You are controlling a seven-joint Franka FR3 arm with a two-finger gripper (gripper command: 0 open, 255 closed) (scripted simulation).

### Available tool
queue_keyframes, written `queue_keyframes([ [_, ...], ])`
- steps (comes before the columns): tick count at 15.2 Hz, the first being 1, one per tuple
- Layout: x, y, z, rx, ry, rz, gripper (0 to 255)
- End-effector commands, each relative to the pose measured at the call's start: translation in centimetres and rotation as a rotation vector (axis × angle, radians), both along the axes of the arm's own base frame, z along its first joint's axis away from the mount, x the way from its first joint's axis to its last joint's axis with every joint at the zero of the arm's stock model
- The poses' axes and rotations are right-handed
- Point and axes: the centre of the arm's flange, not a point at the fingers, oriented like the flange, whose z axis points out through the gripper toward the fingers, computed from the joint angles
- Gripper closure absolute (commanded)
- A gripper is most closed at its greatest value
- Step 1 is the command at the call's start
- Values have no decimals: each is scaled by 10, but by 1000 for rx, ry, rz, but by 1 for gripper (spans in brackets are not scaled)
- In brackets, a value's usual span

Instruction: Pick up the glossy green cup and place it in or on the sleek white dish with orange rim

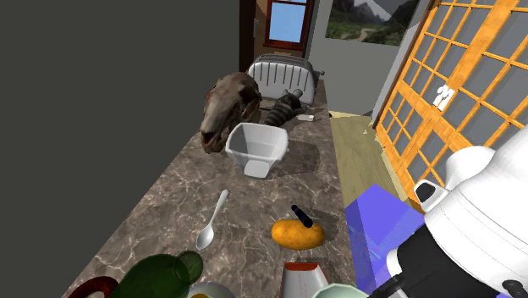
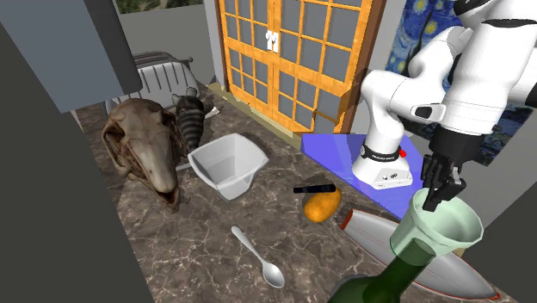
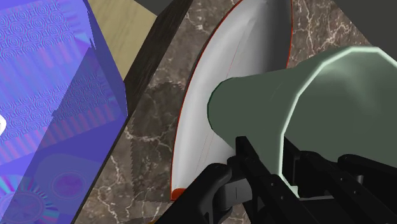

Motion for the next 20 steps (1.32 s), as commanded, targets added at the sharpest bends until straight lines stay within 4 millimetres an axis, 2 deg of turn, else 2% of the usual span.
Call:
queue_keyframes([
  [1, 0, 0, 0, 1, 0, 0, 255],
  [3, 0, 0, 0, 1, 0, 0, 255],
  [4, 0, 0, 0, 1, 0, 0, 0],
  [9, 0, 0, 0, 1, 0, 0, 0],
  [13, -5, -15, 48, 1, 0, 0, 0],
  [20, -5, -15, 48, 1, 0, 0, 0],
])
